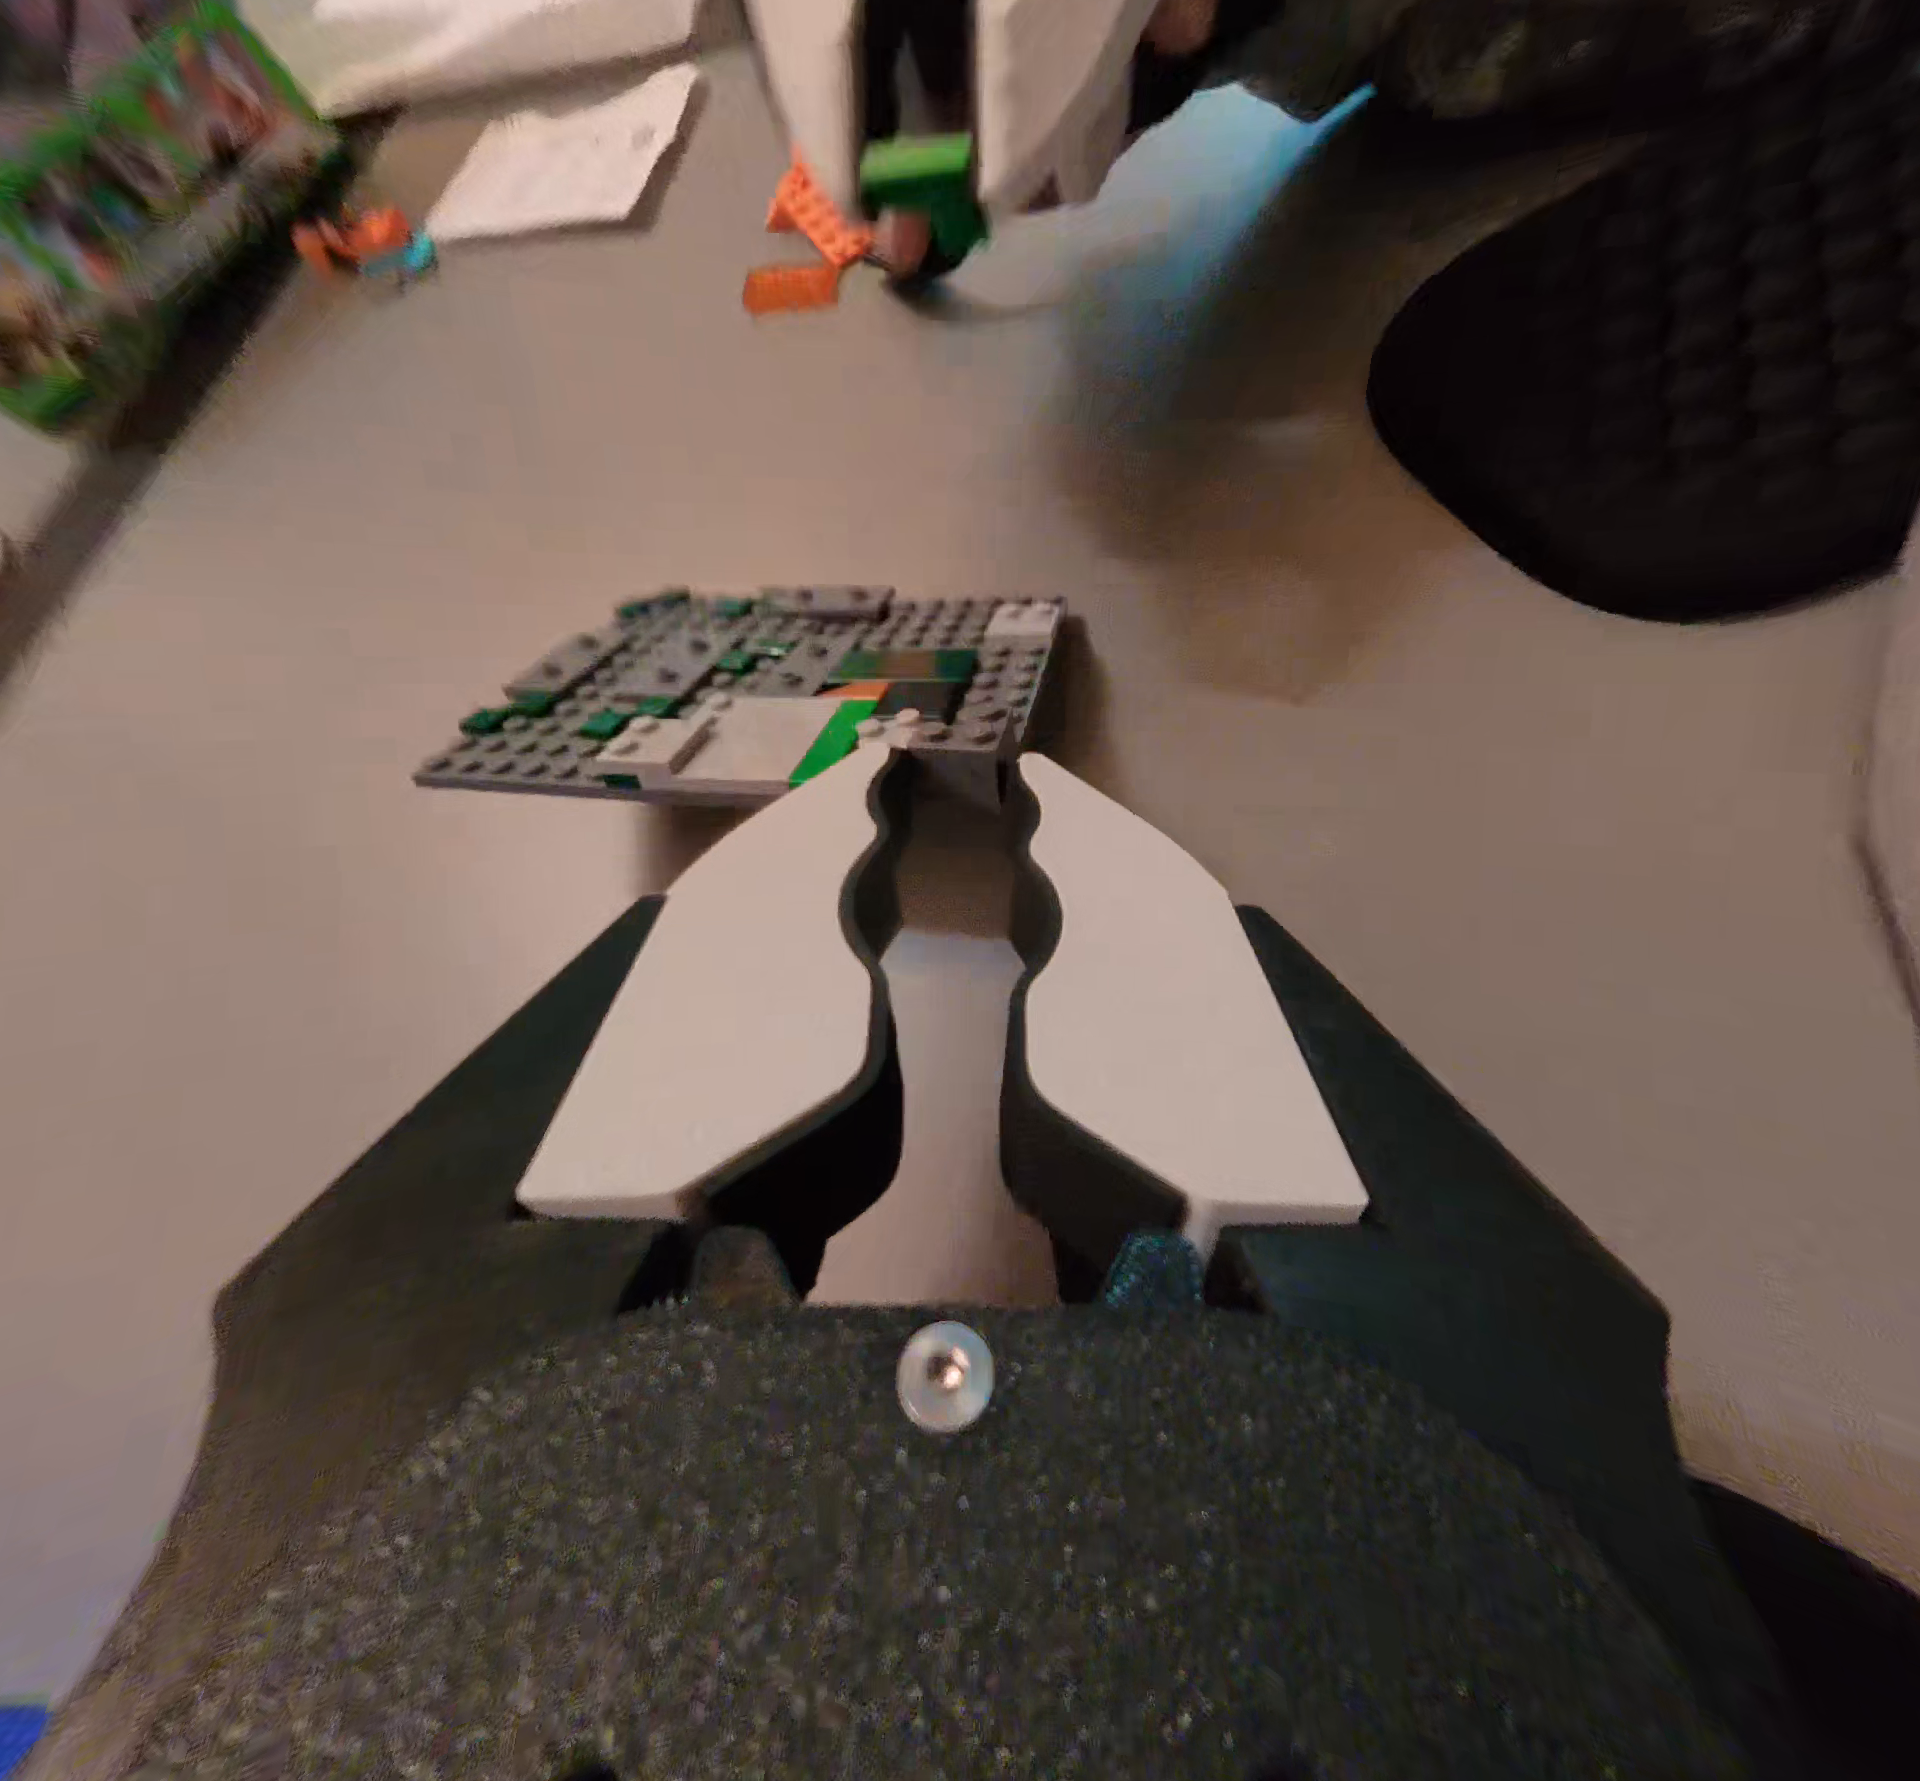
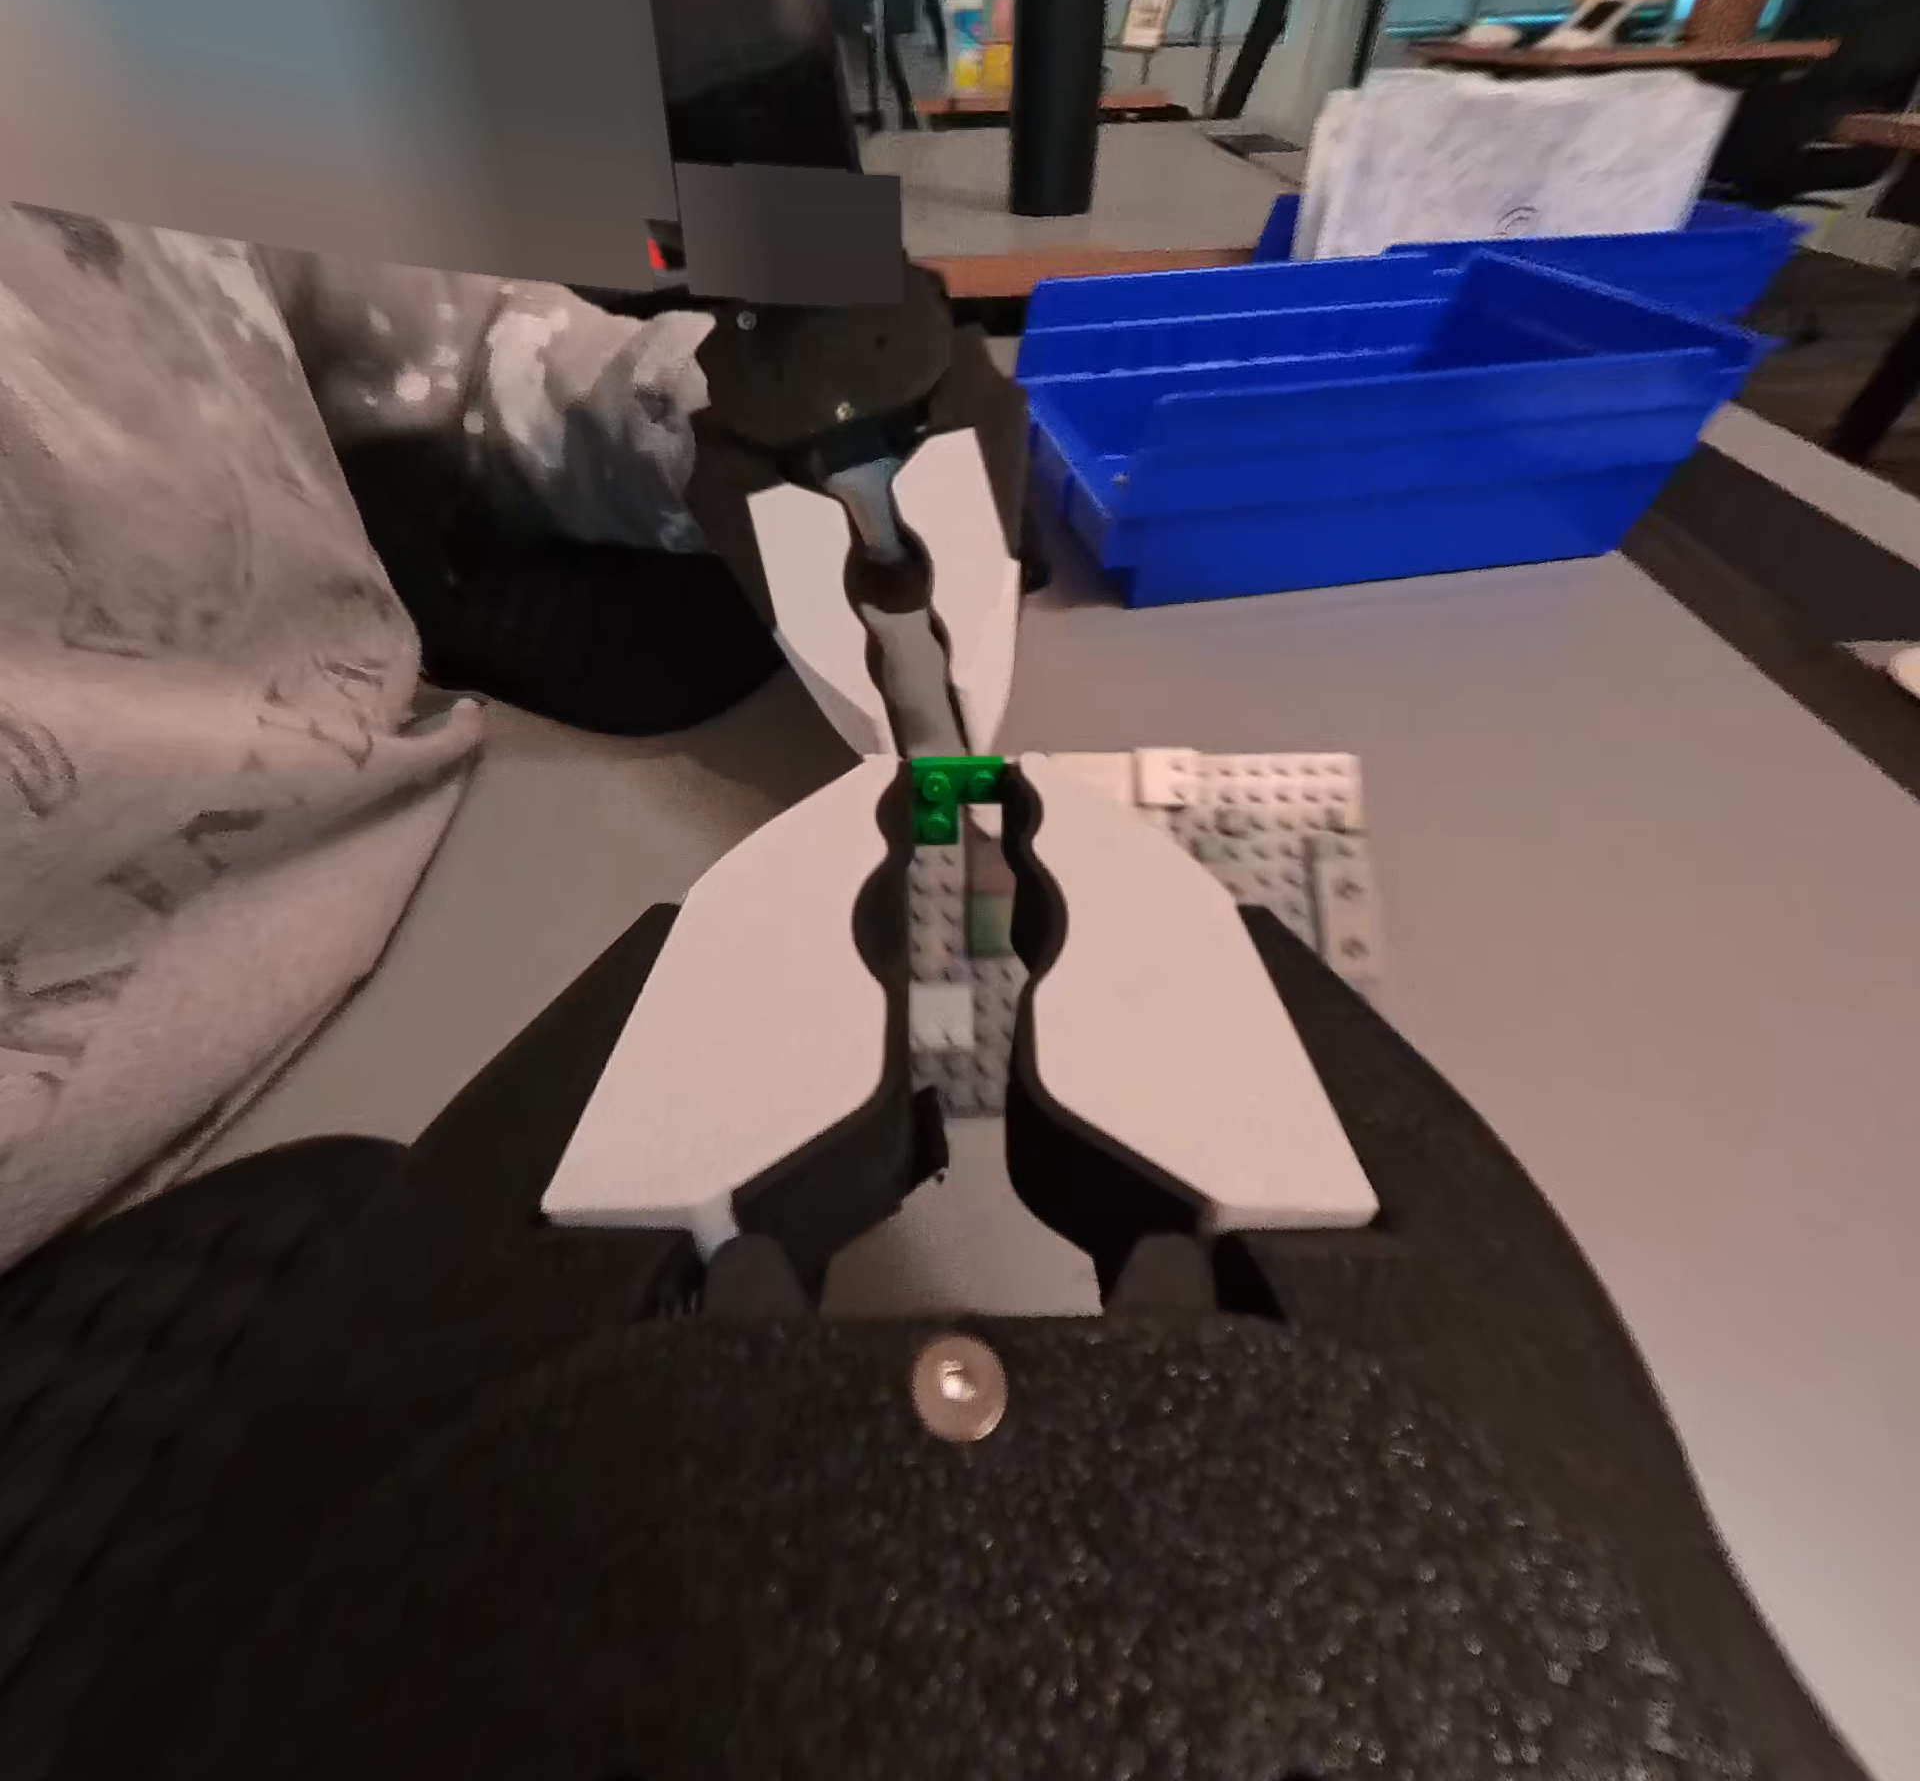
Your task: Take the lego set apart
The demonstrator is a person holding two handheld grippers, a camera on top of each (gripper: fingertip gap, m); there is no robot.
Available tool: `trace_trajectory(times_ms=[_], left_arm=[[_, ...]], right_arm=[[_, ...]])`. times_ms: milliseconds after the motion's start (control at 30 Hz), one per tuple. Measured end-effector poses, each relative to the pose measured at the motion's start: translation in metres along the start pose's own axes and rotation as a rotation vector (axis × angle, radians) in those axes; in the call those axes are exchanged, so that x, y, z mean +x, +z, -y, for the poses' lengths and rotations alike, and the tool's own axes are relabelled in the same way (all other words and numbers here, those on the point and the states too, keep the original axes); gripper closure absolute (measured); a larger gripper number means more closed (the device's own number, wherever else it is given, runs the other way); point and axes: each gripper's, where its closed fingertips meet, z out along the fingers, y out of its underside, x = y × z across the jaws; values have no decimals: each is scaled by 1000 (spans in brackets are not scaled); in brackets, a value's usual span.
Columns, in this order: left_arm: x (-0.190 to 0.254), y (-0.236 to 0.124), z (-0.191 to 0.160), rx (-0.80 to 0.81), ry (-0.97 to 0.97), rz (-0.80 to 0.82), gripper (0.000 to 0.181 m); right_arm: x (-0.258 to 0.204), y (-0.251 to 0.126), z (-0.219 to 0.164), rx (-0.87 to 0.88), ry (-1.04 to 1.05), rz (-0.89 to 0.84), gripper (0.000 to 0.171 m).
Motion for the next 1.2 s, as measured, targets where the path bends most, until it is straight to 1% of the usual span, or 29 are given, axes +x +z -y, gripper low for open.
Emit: trace_trajectory(times_ms=[33, 100, 200, 233, 267, 333, 400, 467, 533, 600, 733, 800, 867, 933, 967, 1033, 1067, 1133, 1167, 1200], left_arm=[[0, -1, -9, -5, -60, -17, 164], [-5, 1, -23, -40, -76, 12, 165], [-11, 4, -21, -17, -84, 28, 162], [-11, 2, -19, -1, -117, 4, 154], [-10, -2, -13, 35, -170, -30, 152], [-6, -14, 8, 161, -284, -113, 154], [0, -22, 25, 254, -426, -202, 157], [6, -19, 33, 278, -576, -269, 158], [10, -12, 29, 239, -665, -286, 157], [9, -7, 23, 208, -705, -261, 158], [9, -9, 21, 211, -778, -265, 175], [11, -12, 22, 225, -788, -286, 176], [11, -19, 21, 229, -762, -281, 178], [1, -34, 18, 218, -694, -189, 178], [-12, -49, 16, 215, -645, -99, 178], [-51, -93, 5, 166, -527, 158, 178], [-72, -119, -4, 108, -468, 297, 178], [-104, -165, -31, -54, -408, 501, 178], [-118, -184, -42, -102, -403, 581, 178], [-127, -195, -54, -143, -422, 615, 179]], right_arm=[[2, -4, -2, -4, -6, -19, 155], [-1, 2, -8, 7, 19, -8, 156], [-8, 18, -15, -40, 2, 18, 155], [-9, 21, -15, -52, -22, 10, 155], [-9, 24, -15, -65, -50, -5, 155], [-12, 30, -16, -90, -108, -33, 155], [-17, 39, -18, -120, -155, -44, 155], [-19, 50, -23, -181, -207, -59, 155], [-18, 59, -28, -250, -275, -88, 155], [-18, 66, -29, -288, -341, -111, 155], [-13, 71, -29, -360, -492, -204, 155], [-16, 72, -26, -367, -562, -222, 155], [-20, 72, -19, -337, -605, -240, 155], [-17, 69, -18, -334, -586, -259, 147], [-13, 66, -20, -344, -554, -264, 144], [-5, 58, -32, -379, -477, -251, 143], [-2, 57, -42, -414, -442, -230, 143], [1, 59, -60, -480, -386, -189, 144], [0, 63, -68, -508, -358, -166, 144], [0, 68, -74, -533, -333, -145, 143]])
